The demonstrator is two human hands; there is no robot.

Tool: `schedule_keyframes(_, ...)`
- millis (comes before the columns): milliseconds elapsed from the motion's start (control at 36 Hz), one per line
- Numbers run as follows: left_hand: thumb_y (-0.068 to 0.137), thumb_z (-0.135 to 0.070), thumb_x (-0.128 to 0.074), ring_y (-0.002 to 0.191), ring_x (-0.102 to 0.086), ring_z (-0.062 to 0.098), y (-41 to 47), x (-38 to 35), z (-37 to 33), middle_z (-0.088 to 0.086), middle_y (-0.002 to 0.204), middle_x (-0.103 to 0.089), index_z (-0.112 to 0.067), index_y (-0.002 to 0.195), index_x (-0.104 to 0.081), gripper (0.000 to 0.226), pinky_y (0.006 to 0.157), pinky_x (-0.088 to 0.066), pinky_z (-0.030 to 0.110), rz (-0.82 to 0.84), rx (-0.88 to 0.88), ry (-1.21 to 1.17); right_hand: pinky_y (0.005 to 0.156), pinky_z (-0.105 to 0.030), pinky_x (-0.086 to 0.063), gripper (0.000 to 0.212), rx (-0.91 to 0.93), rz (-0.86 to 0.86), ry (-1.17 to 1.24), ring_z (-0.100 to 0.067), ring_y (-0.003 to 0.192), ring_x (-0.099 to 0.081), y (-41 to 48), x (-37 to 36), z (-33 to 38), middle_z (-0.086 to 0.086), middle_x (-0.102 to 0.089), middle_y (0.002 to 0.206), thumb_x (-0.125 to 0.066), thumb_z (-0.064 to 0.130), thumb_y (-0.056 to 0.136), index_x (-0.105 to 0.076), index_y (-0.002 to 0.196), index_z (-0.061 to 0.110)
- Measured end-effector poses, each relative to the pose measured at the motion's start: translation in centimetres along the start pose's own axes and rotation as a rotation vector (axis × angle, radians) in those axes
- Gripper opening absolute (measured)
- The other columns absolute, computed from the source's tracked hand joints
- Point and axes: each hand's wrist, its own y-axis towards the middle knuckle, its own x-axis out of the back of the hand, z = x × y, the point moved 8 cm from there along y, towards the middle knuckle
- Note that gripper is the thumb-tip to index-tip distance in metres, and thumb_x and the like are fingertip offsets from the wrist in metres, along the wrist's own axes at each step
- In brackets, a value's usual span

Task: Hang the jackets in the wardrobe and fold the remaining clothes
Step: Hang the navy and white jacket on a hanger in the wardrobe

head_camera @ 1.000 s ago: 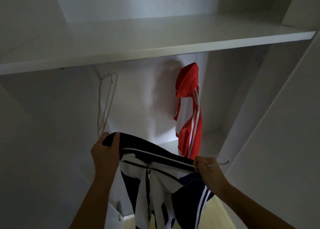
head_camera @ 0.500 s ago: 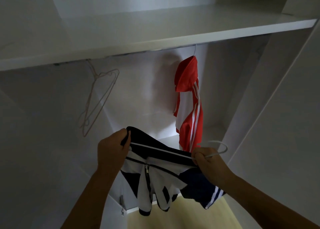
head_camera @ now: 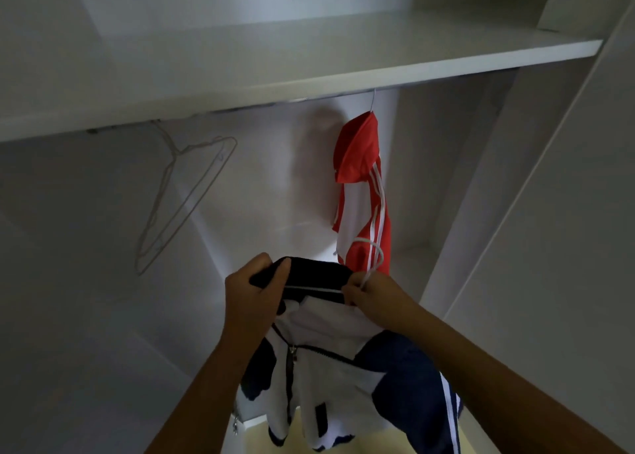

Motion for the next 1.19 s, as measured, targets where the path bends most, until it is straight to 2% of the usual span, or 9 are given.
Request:
schedule_keyframes(111,0.09,-0.008,-0.063,0.046,-0.034,0.004,0.4,0.7,1.2,-0.008,0.047,-0.034,-0.017,0.052,-0.034,0.048,0.049,-0.03,0.017,0.099,0.081,-0.036,0.055,-0.012,-0.039,0.029,-0.035,0.004,-0.046,-0.012,0.066,-0.052,1.1,-0.5,-0.9,-0.013,-0.062,0.077,-0.049,0.017,0.099,-0.065,0.087,-0.004)
schedule_keyframes(278,0.088,-0.016,-0.063,0.068,-0.068,0.017,-1.7,1.9,8.6,0.003,0.077,-0.07,-0.004,0.086,-0.067,0.013,0.061,-0.047,0.022,0.784,0.593,0.455,0.048,-0.019,-0.036,0.031,0.054,-0.055,-0.036,-0.002,0.044,-0.042,2.6,2.4,1.9,0.0,-0.051,0.054,-0.054,0.018,0.095,-0.061,0.077,-0.006)
schedule_keyframes(389,0.08,-0.033,-0.072,0.086,-0.054,0.003,2.4,1.9,2.3,-0.02,0.096,-0.054,-0.031,0.093,-0.054,0.021,0.067,-0.038,0.012,0.442,0.067,0.581,0.054,-0.021,-0.042,0.025,0.133,0.018,-0.075,-0.01,0.055,-0.05,2.8,2.3,4.9,-0.007,-0.06,0.065,-0.054,0.018,0.094,-0.064,0.079,0.0)
schedule_keyframes(472,0.088,-0.033,-0.065,0.102,-0.048,0.004,3.4,-1.4,-1.0,-0.016,0.114,-0.047,-0.024,0.122,-0.052,0.038,0.085,-0.041,0.023,0.52,-0.194,0.577,0.063,-0.029,-0.047,0.022,0.194,0.088,-0.094,-0.018,0.066,-0.057,3.0,2.4,7.4,-0.016,-0.066,0.081,-0.055,0.018,0.094,-0.065,0.088,-0.001)
schedule_keyframes(556,0.098,-0.019,-0.05,0.083,-0.057,0.017,4.6,-3.5,-1.3,0.001,0.093,-0.06,-0.007,0.102,-0.059,0.015,0.072,-0.043,0.028,0.553,-0.203,0.506,0.051,-0.011,-0.04,0.029,0.244,0.0,-0.102,0.001,0.052,-0.053,3.6,4.6,9.2,0.009,-0.056,0.057,-0.058,0.022,0.093,-0.056,0.065,0.017)
schedule_keyframes(750,0.099,-0.012,-0.048,0.071,-0.054,0.015,9.6,-4.8,1.7,0.001,0.077,-0.059,-0.01,0.084,-0.057,0.017,0.063,-0.037,0.022,0.525,-0.146,0.388,0.051,-0.01,-0.035,0.035,0.223,-0.07,-0.123,-0.001,0.046,-0.045,7.7,6.6,9.2,0.008,-0.05,0.054,-0.053,0.022,0.097,-0.066,0.068,0.007)
schedule_keyframes(917,0.076,-0.068,-0.048,0.084,-0.057,0.002,13.9,-6.8,4.9,-0.015,0.094,-0.058,-0.031,0.103,-0.052,0.046,0.072,-0.048,0.023,0.579,-0.114,0.566,0.048,-0.008,-0.035,0.039,0.153,-0.116,0.057,0.004,0.038,-0.044,12.9,6.8,8.2,0.005,-0.046,0.049,-0.052,0.016,0.098,-0.061,0.061,0.006)
schedule_keyframes(1056,0.095,-0.015,-0.045,0.094,-0.054,0.023,16.6,-8.5,6.9,0.007,0.106,-0.057,-0.009,0.117,-0.052,0.023,0.079,-0.044,0.036,0.467,-0.324,0.813,0.037,-0.01,-0.031,0.04,0.085,-0.081,0.127,0.0,0.031,-0.039,16.8,7.7,7.6,0.0,-0.045,0.05,-0.052,0.02,0.098,-0.06,0.06,0.012)
schedule_keyframes(1194,0.1,-0.012,-0.04,0.082,-0.056,0.026,19.6,-9.6,8.4,0.013,0.088,-0.058,-0.003,0.097,-0.055,0.018,0.072,-0.044,0.037,0.436,-0.331,0.724,0.034,-0.014,-0.028,0.038,0.058,-0.081,0.118,-0.006,0.036,-0.036,20.1,8.5,7.1,-0.001,-0.047,0.05,-0.054,0.024,0.097,-0.062,0.063,0.011)
